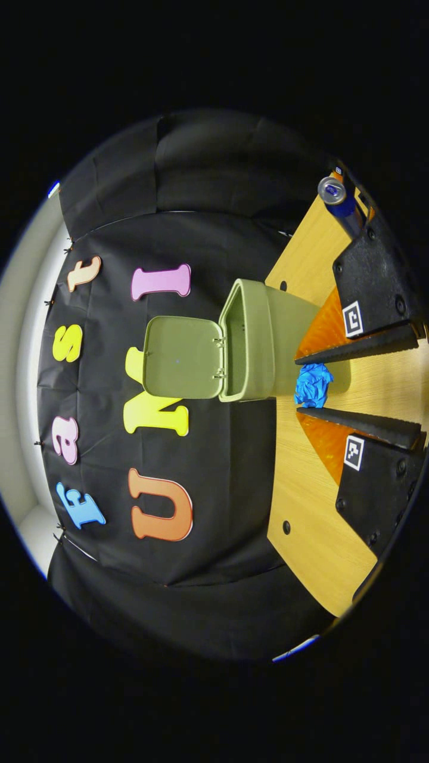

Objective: Press the lid of the desktop garbage bin to open it, pick up the crumpled paper on the desktop and throw it into the bin, then pick up the pop can on the desktop and drop it into the bin, and finally close the garbage bin lid.

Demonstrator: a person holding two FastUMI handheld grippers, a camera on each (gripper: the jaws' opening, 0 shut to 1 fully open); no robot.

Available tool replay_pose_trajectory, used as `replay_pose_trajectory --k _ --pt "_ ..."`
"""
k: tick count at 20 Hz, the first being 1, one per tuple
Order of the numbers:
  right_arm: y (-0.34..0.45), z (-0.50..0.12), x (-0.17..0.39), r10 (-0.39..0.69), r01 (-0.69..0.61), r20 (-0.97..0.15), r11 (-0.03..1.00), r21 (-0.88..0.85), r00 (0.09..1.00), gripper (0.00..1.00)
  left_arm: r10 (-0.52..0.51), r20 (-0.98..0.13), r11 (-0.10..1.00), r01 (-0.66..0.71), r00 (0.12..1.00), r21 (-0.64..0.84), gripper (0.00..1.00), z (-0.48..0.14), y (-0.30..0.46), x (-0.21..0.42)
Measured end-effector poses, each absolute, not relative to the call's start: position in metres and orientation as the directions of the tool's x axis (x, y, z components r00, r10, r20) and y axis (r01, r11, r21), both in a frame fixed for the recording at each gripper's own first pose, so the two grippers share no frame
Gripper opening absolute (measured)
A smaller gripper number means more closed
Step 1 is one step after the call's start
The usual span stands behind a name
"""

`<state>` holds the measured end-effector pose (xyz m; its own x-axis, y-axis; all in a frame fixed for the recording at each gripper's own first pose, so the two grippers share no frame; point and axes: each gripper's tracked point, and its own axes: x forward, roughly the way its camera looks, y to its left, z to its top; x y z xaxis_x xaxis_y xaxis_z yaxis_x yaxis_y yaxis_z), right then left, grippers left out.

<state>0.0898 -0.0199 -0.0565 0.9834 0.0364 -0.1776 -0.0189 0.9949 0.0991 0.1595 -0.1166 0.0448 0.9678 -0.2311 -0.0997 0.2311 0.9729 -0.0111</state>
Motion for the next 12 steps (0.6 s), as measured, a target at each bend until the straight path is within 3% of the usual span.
replay_pose_trajectory --k 6,12 --pt "-0.011 -0.069 0.108 0.081 -0.043 -0.278 0.989 0.140 0.957 0.81 -0.307 -0.072 0.951 0.305 0.949 -0.038 0.45 0.086 -0.155 0.229" --pt "-0.010 -0.069 0.126 0.043 -0.004 -0.300 0.992 0.129 0.953 0.80 -0.355 -0.046 0.935 0.355 0.934 0.000 0.45 0.105 -0.186 0.292"
